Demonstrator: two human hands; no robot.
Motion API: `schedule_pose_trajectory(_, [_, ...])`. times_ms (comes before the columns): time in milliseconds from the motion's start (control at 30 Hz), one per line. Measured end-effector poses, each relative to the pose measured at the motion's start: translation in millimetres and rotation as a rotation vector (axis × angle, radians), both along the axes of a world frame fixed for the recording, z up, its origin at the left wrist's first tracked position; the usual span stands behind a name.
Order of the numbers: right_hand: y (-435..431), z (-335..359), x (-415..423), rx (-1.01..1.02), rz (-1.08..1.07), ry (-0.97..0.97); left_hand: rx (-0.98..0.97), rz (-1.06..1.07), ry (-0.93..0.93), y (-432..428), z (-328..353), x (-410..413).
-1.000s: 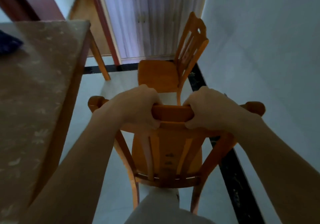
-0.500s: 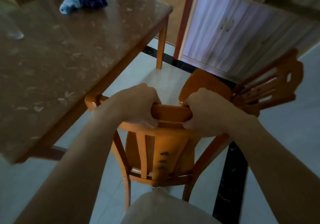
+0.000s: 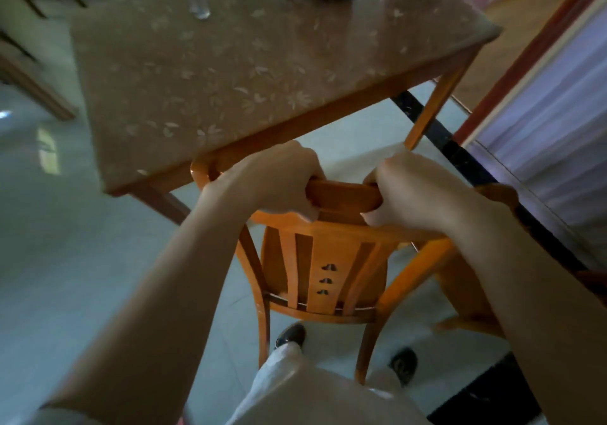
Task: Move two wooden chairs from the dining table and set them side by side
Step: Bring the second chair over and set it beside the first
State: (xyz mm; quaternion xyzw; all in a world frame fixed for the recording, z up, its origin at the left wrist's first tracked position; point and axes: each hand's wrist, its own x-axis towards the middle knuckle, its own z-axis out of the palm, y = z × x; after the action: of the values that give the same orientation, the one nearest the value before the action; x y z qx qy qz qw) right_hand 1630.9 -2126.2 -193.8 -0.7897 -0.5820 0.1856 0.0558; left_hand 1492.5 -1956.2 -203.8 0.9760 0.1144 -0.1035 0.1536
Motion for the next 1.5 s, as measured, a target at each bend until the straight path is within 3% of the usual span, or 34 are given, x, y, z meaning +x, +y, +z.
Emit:
schedule_pose_trajectory(267, [-28,-25,60,0.026,0.332,0.001,0.029,0.34,-0.034,-78,-25,18])
schedule_pose_trajectory(400, [-48,-45,81,0.074,0.418,-0.043,0.015,0.41,-0.031,-119,-40,24])
schedule_pose_trajectory(1033, [-167,-74,87,0.011,0.454,-0.05,-0.063,0.464,0.065,-259,-63,22])
schedule_pose_trajectory(1500, [-319,-96,56,0.071,0.521,-0.081,-0.099,0.422,0.048,-402,-87,-16])
